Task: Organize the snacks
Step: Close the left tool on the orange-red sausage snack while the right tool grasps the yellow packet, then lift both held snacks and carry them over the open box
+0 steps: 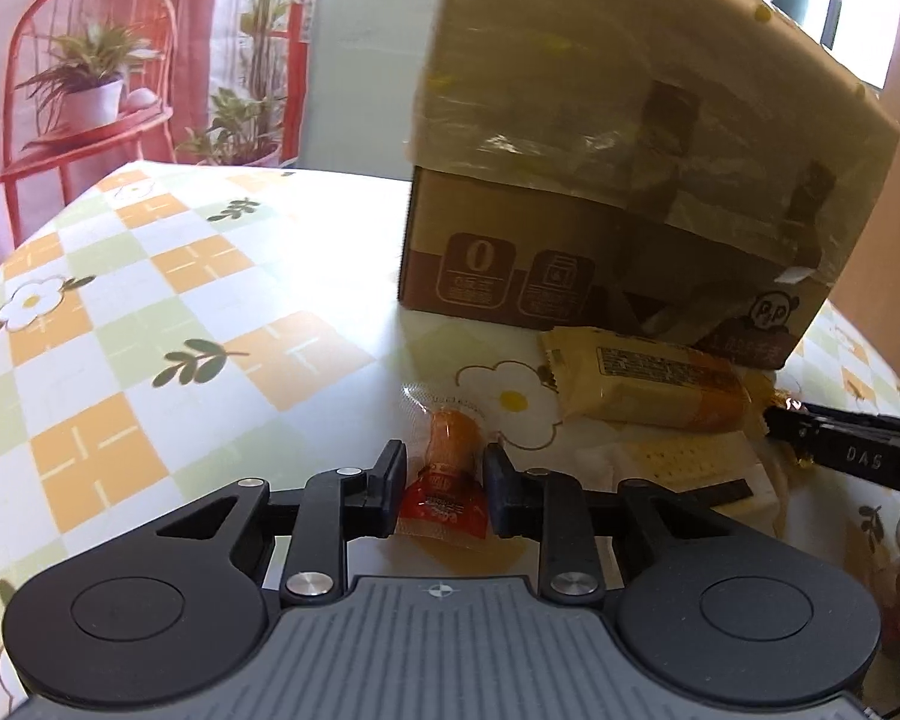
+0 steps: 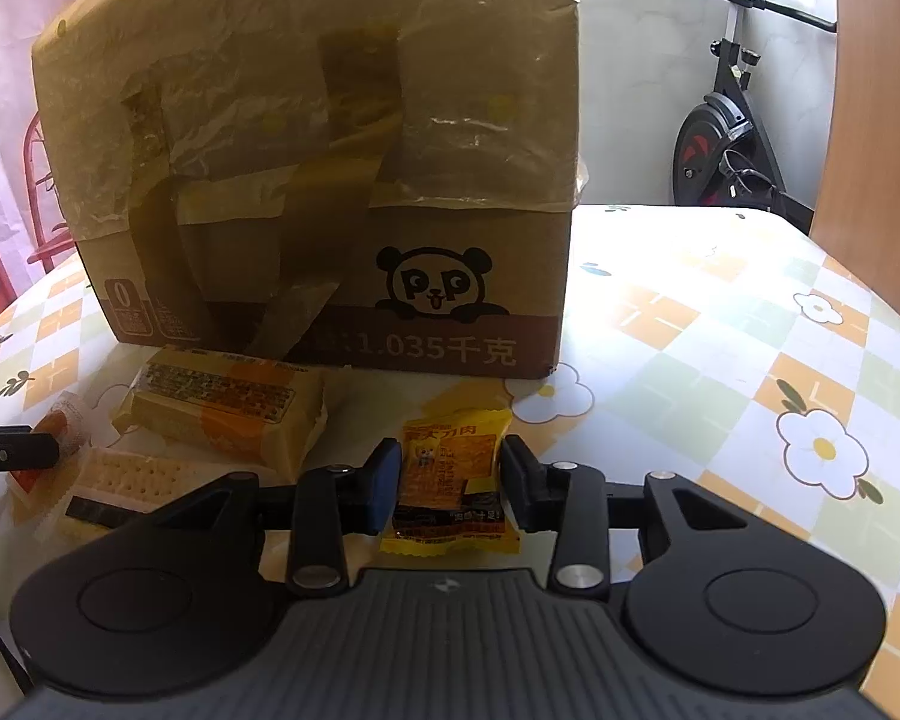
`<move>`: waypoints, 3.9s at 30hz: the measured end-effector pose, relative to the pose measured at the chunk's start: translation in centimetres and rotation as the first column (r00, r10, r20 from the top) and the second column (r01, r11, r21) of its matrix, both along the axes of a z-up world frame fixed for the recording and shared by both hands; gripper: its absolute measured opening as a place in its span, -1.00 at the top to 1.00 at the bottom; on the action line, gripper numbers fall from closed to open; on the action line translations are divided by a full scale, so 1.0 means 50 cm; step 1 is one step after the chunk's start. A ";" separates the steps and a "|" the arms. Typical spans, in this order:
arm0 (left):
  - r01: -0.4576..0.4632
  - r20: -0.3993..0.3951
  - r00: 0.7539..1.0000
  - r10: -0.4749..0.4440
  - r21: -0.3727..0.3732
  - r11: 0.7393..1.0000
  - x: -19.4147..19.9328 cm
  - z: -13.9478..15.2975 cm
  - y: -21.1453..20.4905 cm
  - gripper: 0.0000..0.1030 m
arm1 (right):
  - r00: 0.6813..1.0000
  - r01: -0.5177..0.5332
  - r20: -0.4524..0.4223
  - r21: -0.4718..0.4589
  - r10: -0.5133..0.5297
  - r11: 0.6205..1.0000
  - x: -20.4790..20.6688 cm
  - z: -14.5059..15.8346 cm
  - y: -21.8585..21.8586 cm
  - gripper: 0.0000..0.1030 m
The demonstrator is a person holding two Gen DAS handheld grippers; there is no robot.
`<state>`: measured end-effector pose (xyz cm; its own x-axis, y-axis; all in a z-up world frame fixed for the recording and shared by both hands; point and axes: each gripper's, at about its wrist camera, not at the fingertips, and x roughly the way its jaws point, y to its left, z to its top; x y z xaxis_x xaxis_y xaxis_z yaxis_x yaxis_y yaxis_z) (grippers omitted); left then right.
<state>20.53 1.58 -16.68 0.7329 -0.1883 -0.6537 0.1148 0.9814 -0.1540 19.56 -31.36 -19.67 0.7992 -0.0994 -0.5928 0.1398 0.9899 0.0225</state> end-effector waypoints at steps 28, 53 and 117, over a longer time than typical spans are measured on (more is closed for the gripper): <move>-0.011 0.044 0.999 0.011 -0.002 1.000 -0.020 -0.013 0.021 0.40 | 1.000 -0.017 0.012 0.016 0.017 1.000 -0.005 0.003 -0.005 0.29; 0.058 0.197 0.979 -0.043 -0.067 0.996 -0.022 0.142 0.037 0.75 | 0.984 -0.018 0.177 0.063 0.006 0.998 -0.054 0.072 -0.017 0.34; 0.074 0.373 0.924 -0.086 0.047 0.996 0.022 0.367 -0.001 0.60 | 0.860 -0.184 0.490 0.034 0.144 0.982 -0.100 0.313 -0.002 0.34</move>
<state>21.60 1.54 1.67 0.9090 -0.2401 -0.3408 0.2361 0.9702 -0.0538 14.54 -31.47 -4.02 0.9878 0.0880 -0.1283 -0.0723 0.9899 0.1222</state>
